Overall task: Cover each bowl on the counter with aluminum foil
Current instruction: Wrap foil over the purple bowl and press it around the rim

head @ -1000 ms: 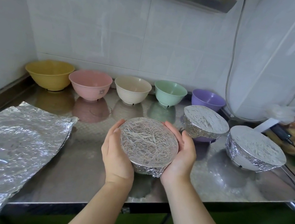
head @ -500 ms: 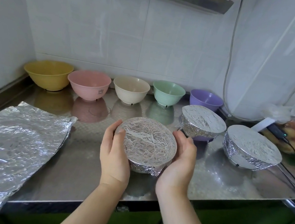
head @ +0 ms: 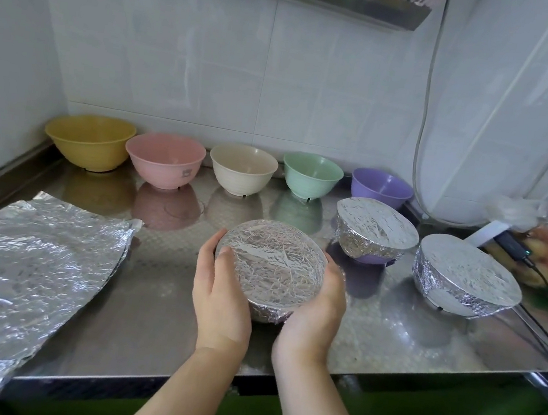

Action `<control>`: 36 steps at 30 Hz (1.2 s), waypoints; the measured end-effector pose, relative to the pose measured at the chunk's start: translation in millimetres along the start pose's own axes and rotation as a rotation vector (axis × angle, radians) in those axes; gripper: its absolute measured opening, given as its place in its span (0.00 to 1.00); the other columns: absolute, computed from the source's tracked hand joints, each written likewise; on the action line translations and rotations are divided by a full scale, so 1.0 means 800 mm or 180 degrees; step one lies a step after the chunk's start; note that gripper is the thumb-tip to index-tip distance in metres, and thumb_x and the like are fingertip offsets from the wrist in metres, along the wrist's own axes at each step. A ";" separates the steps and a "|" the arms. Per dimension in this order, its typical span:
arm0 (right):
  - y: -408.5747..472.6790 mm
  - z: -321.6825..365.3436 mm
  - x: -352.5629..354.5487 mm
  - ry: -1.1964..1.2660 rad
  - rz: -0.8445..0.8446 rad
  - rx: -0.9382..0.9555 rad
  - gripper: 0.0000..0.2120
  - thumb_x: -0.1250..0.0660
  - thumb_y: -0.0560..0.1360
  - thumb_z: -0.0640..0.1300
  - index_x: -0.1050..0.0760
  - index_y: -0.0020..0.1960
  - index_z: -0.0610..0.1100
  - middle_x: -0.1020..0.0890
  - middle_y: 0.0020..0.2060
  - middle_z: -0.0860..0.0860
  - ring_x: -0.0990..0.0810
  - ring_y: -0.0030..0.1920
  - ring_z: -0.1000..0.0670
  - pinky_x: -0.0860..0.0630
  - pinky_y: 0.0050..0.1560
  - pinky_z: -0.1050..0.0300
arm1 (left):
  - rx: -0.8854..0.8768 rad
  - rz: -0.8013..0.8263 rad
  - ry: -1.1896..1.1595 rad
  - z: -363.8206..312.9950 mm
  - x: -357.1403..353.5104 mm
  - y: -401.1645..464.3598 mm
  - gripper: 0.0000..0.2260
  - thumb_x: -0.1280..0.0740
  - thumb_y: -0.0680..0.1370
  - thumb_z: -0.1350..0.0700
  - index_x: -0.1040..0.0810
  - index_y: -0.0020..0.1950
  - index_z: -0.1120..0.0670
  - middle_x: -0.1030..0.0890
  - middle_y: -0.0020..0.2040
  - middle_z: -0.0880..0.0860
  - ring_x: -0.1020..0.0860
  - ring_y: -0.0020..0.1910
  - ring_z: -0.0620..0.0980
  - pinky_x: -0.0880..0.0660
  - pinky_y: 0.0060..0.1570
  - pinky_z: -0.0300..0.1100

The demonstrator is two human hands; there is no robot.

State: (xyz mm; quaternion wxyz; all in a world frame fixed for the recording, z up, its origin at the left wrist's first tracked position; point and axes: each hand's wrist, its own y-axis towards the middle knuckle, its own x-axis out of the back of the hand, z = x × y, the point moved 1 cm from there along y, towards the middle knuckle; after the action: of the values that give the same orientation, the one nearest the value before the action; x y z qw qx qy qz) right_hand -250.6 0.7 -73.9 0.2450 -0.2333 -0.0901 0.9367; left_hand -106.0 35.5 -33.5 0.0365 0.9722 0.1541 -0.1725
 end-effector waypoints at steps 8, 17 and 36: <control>-0.029 0.094 -0.006 -0.1365 -0.0055 0.1951 0.14 0.35 0.77 0.50 0.13 0.55 0.50 0.13 0.55 0.59 0.18 0.60 0.57 0.26 0.68 0.52 | -0.0229 0.0110 0.0690 -0.025 0.027 0.028 0.13 0.40 0.85 0.52 0.19 0.65 0.47 0.17 0.60 0.41 0.22 0.61 0.37 0.28 0.69 0.45; -0.012 0.119 -0.078 -0.4280 0.1396 0.1437 0.21 0.46 0.86 0.61 0.18 0.67 0.59 0.18 0.66 0.60 0.22 0.64 0.57 0.30 0.61 0.56 | -0.0776 0.0473 0.1892 -0.026 -0.001 -0.009 0.29 0.41 0.85 0.45 0.42 0.83 0.54 0.39 0.81 0.49 0.39 0.78 0.44 0.43 0.70 0.35; -0.115 0.055 -0.032 -0.1074 -0.0860 0.1473 0.28 0.41 0.80 0.60 0.29 0.73 0.44 0.22 0.67 0.48 0.25 0.67 0.46 0.29 0.67 0.47 | -0.0192 0.0609 0.0983 -0.051 0.009 0.044 0.22 0.37 0.76 0.43 0.20 0.68 0.46 0.18 0.64 0.41 0.24 0.67 0.43 0.30 0.70 0.46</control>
State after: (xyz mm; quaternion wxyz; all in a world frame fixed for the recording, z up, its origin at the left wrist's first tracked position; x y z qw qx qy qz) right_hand -213.4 64.7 0.6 0.3954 0.0015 0.0559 0.9168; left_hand -75.3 9.3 2.8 0.0578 0.9958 0.0698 -0.0123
